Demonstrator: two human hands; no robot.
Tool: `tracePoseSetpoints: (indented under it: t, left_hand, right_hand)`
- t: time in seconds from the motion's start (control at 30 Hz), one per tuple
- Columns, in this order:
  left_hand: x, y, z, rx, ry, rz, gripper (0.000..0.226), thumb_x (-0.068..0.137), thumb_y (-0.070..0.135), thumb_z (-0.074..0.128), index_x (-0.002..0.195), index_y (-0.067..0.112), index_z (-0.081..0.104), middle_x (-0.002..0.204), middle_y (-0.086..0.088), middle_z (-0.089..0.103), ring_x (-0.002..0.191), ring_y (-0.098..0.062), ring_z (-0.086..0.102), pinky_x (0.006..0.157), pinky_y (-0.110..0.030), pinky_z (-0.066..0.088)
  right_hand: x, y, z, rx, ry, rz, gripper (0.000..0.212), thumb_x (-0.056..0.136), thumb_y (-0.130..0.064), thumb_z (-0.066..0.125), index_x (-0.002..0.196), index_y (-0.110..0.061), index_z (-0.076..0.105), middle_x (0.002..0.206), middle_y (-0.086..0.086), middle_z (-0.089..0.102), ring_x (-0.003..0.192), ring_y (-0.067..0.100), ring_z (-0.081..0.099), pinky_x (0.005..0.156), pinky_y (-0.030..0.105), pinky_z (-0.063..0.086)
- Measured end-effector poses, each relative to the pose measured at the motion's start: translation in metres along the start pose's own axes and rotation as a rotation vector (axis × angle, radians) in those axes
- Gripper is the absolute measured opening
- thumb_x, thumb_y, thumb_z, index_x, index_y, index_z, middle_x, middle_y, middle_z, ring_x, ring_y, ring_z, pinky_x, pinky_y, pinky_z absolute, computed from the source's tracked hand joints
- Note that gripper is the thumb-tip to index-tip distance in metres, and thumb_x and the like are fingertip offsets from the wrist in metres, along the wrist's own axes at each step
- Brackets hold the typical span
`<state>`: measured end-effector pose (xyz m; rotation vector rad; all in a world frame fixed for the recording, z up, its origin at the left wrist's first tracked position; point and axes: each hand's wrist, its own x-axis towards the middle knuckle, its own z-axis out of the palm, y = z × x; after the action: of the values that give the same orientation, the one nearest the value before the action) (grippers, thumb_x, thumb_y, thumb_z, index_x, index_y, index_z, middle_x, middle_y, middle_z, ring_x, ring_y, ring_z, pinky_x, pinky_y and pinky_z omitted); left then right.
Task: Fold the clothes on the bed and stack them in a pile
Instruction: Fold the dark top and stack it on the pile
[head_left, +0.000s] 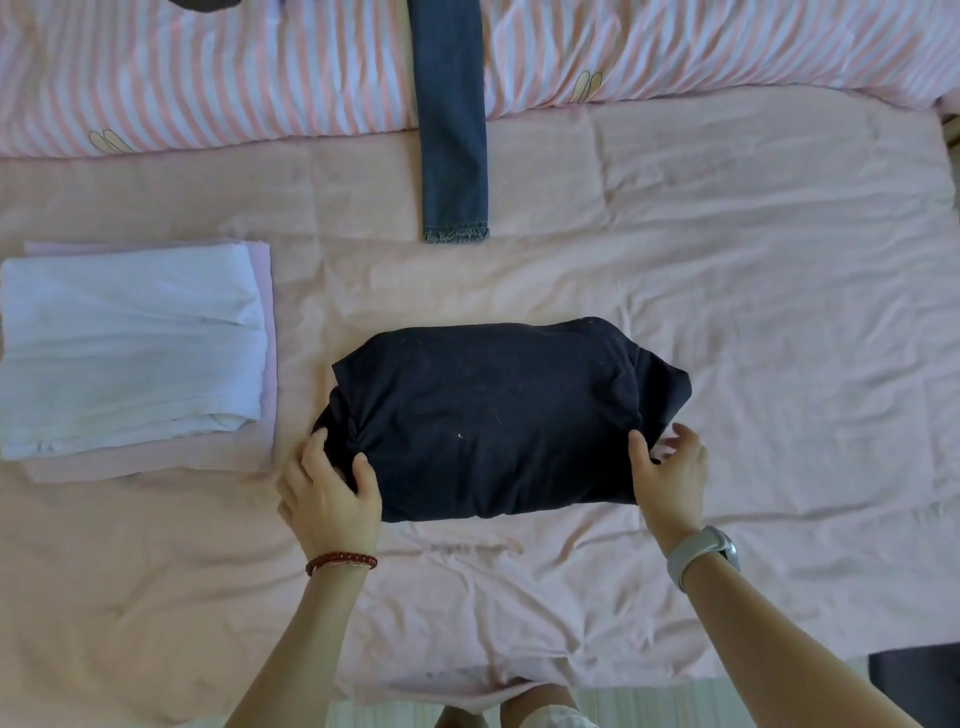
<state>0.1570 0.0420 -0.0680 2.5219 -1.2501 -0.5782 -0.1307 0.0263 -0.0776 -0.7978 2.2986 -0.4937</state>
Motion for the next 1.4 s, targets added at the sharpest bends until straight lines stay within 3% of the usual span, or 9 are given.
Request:
tracePoseSetpoints:
  t: [0.17, 0.33, 0.47, 0.57, 0.77, 0.9, 1.07, 1.3, 1.4]
  left_hand:
    - [-0.008, 0.017, 0.016, 0.369, -0.133, 0.618, 0.055, 0.078, 0.035, 0.056, 0.131, 0.020, 0.052, 0.140, -0.018, 0.043, 0.126, -0.044, 0.041, 0.094, -0.061, 0.035]
    - [-0.015, 0.017, 0.040, 0.607, -0.520, 0.569, 0.061, 0.093, 0.049, 0.039, 0.147, 0.037, 0.012, 0.157, -0.006, -0.001, 0.143, -0.032, -0.003, 0.111, -0.057, 0.008]
    - [-0.015, 0.024, 0.026, 0.158, -0.408, 0.533, 0.047, 0.094, 0.029, 0.049, 0.140, 0.025, 0.040, 0.154, -0.008, 0.021, 0.143, -0.027, 0.011, 0.113, -0.048, 0.015]
    - [-0.014, 0.014, 0.004, -0.394, -0.288, 0.249, 0.030, 0.092, 0.012, 0.053, 0.120, 0.021, 0.059, 0.138, -0.005, 0.044, 0.128, -0.016, 0.040, 0.106, -0.034, 0.033]
    - [0.004, -0.027, -0.031, -1.238, -0.522, -0.662, 0.027, 0.099, 0.030, 0.034, 0.111, 0.020, 0.056, 0.115, -0.008, 0.060, 0.100, -0.022, 0.060, 0.081, -0.034, 0.046]
    - [0.009, -0.028, -0.029, -1.165, -0.549, -0.706, 0.032, 0.097, 0.037, 0.037, 0.118, 0.016, 0.051, 0.109, -0.006, 0.059, 0.096, -0.020, 0.058, 0.082, -0.036, 0.044]
    - [0.011, -0.009, -0.020, -0.839, -0.371, -0.489, 0.039, 0.091, 0.035, 0.053, 0.124, 0.013, 0.050, 0.106, 0.000, 0.062, 0.098, -0.015, 0.059, 0.081, -0.031, 0.051]
    - [0.010, 0.025, 0.010, -0.349, -0.201, -0.224, 0.065, 0.084, 0.023, 0.066, 0.137, 0.007, 0.032, 0.121, -0.014, 0.049, 0.101, -0.025, 0.053, 0.082, -0.035, 0.045]
    - [0.006, 0.016, 0.014, -0.354, -0.146, -0.155, 0.052, 0.087, 0.008, 0.061, 0.133, 0.006, 0.039, 0.113, -0.017, 0.053, 0.095, -0.022, 0.052, 0.083, -0.031, 0.045]
  right_hand:
    - [0.018, -0.017, -0.002, 0.157, -0.155, 0.156, 0.066, 0.085, -0.031, 0.063, 0.138, -0.005, 0.032, 0.103, 0.006, 0.059, 0.104, 0.023, 0.054, 0.084, 0.035, 0.043]
    - [0.003, -0.034, -0.004, -0.047, -0.136, -0.050, 0.019, 0.089, -0.018, 0.054, 0.104, -0.005, 0.053, 0.097, 0.011, 0.061, 0.093, 0.032, 0.058, 0.076, 0.038, 0.047]
    - [-0.030, -0.063, -0.007, -0.131, -0.066, -0.374, 0.020, 0.090, -0.014, 0.049, 0.108, -0.007, 0.055, 0.094, 0.005, 0.057, 0.078, 0.022, 0.054, 0.066, 0.032, 0.041]
    - [-0.064, -0.094, 0.006, -0.116, -0.126, -0.598, 0.022, 0.088, -0.013, 0.052, 0.109, -0.006, 0.057, 0.091, 0.003, 0.056, 0.073, 0.019, 0.053, 0.063, 0.032, 0.041]
    - [-0.118, -0.128, 0.078, -0.151, -0.632, -0.694, 0.047, 0.094, -0.022, 0.049, 0.138, -0.012, 0.040, 0.117, 0.010, 0.051, 0.098, 0.028, 0.056, 0.084, 0.039, 0.047]
    - [-0.122, -0.115, 0.090, -0.071, -0.769, -0.655, 0.043, 0.095, -0.020, 0.048, 0.137, -0.012, 0.043, 0.117, 0.009, 0.055, 0.105, 0.021, 0.055, 0.091, 0.036, 0.047]
    - [-0.097, -0.081, 0.069, -0.135, -0.314, -0.760, 0.034, 0.090, 0.000, 0.046, 0.121, -0.004, 0.058, 0.116, 0.011, 0.060, 0.110, 0.030, 0.052, 0.091, 0.037, 0.044]
    - [-0.046, -0.105, 0.091, -0.516, -0.371, -0.899, 0.053, 0.098, -0.017, 0.033, 0.148, -0.017, 0.016, 0.156, 0.006, 0.012, 0.144, 0.024, 0.007, 0.115, 0.039, 0.013]
    - [-0.026, -0.126, 0.101, -0.556, -0.314, -0.970, 0.052, 0.096, -0.015, 0.037, 0.147, -0.015, 0.023, 0.154, 0.007, 0.021, 0.141, 0.025, 0.019, 0.109, 0.040, 0.021]
